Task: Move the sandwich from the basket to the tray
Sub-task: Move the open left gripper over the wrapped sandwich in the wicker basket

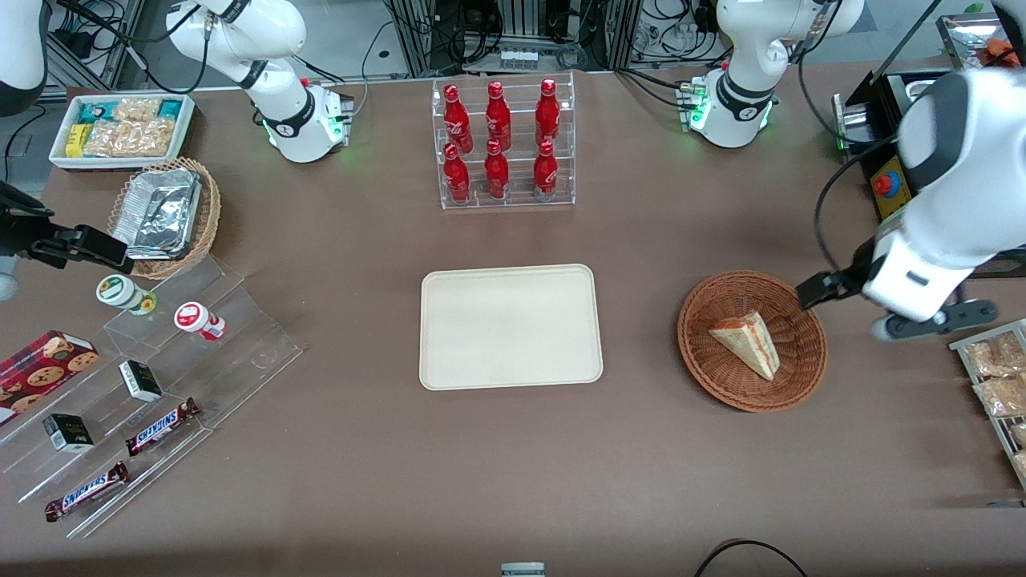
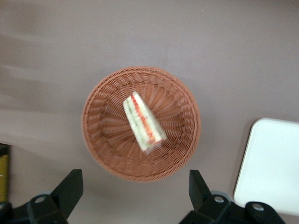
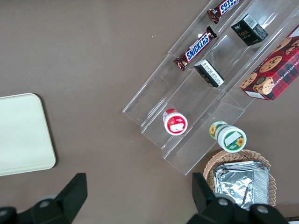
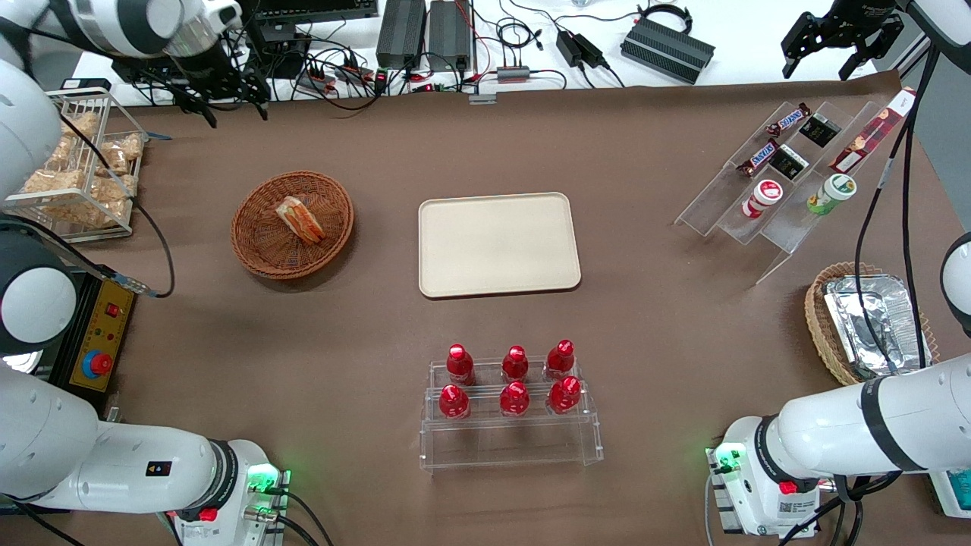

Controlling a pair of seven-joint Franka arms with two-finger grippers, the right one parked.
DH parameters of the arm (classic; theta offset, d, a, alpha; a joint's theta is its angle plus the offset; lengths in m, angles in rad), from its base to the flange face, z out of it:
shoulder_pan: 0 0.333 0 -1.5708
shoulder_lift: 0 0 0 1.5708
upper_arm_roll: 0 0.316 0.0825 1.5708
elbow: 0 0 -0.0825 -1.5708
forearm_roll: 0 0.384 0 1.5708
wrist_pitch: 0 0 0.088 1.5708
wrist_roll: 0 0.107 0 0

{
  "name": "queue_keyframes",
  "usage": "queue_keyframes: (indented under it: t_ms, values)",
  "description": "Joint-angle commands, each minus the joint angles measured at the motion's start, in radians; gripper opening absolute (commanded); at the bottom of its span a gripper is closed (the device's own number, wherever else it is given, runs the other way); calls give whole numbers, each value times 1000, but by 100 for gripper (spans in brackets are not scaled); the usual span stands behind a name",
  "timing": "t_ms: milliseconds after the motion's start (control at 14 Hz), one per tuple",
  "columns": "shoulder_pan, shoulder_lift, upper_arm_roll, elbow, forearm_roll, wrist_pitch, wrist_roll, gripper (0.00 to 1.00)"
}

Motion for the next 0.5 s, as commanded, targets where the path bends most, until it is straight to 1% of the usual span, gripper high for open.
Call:
queue_keyframes:
  t_ms: [0, 71, 143, 429]
  values:
    - [-29, -29, -2, -117, 19, 120, -177, 100]
    - [-31, -29, -2, -149, 19, 159, -256, 100]
    - [-53, -27, -3, -180, 20, 185, -322, 100]
    - [-70, -32, -5, -295, 22, 311, -450, 100]
